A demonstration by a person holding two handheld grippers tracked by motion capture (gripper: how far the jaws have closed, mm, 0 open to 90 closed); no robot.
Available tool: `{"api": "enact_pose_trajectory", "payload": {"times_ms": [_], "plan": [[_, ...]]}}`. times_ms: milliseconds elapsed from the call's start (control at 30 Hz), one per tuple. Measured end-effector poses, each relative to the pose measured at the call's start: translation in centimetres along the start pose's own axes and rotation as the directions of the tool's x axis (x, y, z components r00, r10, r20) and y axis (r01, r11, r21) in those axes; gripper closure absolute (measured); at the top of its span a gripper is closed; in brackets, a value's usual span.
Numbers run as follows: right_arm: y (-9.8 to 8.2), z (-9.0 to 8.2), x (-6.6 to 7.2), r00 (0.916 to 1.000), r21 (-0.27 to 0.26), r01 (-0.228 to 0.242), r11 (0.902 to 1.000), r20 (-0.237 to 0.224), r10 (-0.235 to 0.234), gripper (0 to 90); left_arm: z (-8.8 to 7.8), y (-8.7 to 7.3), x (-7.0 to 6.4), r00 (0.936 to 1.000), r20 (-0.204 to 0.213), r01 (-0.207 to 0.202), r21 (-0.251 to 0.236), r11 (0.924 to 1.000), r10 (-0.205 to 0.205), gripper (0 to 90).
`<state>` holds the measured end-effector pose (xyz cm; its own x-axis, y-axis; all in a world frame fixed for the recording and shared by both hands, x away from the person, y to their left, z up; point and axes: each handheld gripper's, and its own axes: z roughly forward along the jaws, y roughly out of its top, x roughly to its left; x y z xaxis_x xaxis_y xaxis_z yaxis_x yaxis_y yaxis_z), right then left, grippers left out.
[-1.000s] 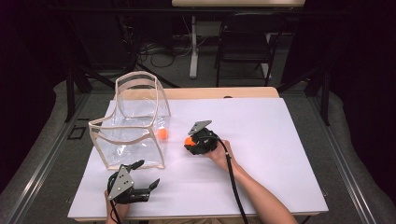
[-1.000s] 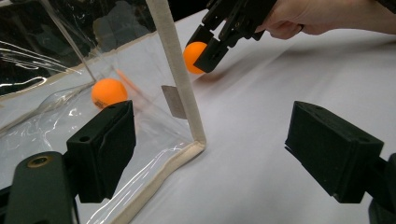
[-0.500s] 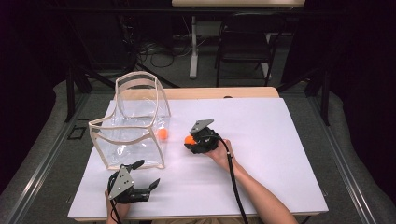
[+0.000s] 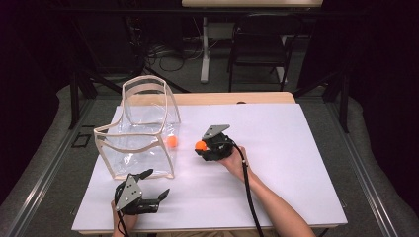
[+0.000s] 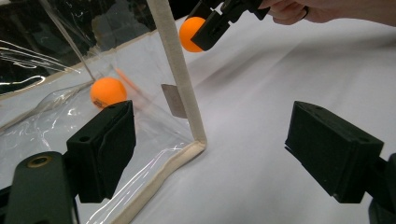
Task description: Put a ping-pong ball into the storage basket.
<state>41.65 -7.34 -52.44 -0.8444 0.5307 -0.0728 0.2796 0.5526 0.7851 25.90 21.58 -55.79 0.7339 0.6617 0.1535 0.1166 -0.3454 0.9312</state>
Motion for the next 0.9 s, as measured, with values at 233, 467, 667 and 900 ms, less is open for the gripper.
{"api": "enact_pose_trajectory", "payload": {"times_ms": [233, 467, 667, 900], "plan": [[0.3, -0.4, 0.2, 0.9999, -0.021, 0.013, 0.9997, -0.005, -0.013, 50.7, -0.1, 0.0, 0.1, 1.0, -0.004, 0.003, 0.0, 1.0, -0.003, 15.8], [0.5, -0.8, 0.3, 0.9999, -0.035, 0.016, 0.9993, -0.004, -0.016, 50.8, 0.0, 0.0, 0.1, 1.0, -0.002, 0.001, 0.0, 1.0, -0.001, 15.8], [0.7, -1.3, 0.2, 0.9998, -0.049, 0.018, 0.9986, -0.003, -0.018, 50.8, 0.0, 0.0, 0.1, 1.0, -0.002, 0.002, -0.001, 1.0, -0.002, 15.8], [1.0, -1.8, 0.2, 0.9999, -0.07, 0.015, 0.9974, -0.004, -0.015, 50.8, -0.2, -0.1, 0.1, 1.0, -0.005, 0.002, -0.001, 1.0, -0.002, 15.8]]}}
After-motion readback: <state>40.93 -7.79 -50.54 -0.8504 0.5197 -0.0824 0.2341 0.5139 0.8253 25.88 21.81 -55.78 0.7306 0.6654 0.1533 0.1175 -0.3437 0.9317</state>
